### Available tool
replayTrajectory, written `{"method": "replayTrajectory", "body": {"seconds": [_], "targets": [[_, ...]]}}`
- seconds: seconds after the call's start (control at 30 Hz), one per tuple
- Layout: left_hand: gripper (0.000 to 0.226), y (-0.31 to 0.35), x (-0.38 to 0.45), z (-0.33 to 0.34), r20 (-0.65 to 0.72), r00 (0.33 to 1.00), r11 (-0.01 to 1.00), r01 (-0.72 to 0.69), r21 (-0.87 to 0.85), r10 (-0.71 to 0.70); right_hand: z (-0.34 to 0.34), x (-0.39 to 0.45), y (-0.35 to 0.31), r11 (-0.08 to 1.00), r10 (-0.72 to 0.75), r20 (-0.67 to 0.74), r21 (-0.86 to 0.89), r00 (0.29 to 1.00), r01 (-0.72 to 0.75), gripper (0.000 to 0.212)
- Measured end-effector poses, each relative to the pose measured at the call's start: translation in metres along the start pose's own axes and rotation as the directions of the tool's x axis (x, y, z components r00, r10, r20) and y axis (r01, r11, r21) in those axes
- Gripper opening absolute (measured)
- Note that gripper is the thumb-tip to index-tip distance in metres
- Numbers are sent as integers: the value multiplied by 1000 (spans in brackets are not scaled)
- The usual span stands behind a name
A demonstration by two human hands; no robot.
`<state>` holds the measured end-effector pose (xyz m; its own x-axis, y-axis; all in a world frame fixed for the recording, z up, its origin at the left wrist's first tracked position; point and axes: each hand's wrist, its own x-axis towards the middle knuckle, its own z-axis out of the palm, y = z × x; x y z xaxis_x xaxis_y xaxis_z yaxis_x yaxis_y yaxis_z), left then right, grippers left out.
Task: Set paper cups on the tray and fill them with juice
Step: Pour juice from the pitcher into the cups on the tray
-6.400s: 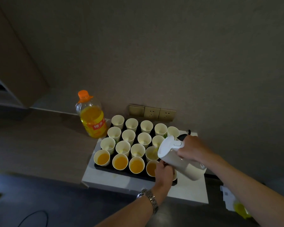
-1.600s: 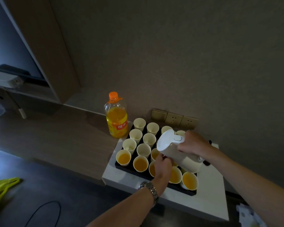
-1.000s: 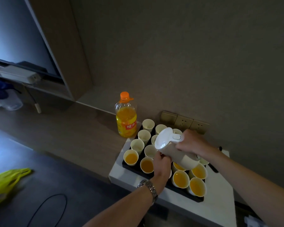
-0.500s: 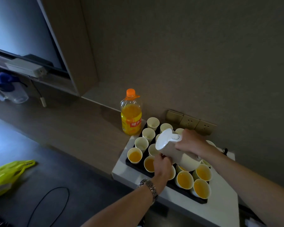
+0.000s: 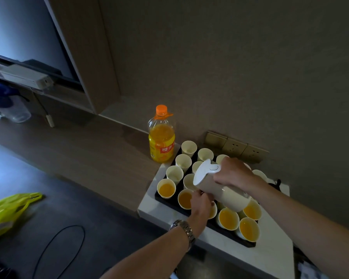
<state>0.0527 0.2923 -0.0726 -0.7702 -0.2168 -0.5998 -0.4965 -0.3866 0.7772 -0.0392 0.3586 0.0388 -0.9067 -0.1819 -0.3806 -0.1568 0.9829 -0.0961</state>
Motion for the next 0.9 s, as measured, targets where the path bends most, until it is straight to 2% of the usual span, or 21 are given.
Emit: {"method": "replayTrajectory", "body": {"seconds": [0.17, 0.4, 0.9], "targets": [[22, -1, 1, 0, 21, 1000, 1000, 8, 24, -8, 0, 2, -2, 1000, -1, 10, -7, 1000, 1, 22], [25, 0, -2, 3, 50, 999, 997, 23, -72, -20, 1, 8, -5, 1000, -17, 37, -17, 999, 18, 21], [28, -5, -1, 5, 78, 996, 998, 35, -59, -31, 3, 8, -4, 999, -26, 50, -37, 998, 28, 23]]}}
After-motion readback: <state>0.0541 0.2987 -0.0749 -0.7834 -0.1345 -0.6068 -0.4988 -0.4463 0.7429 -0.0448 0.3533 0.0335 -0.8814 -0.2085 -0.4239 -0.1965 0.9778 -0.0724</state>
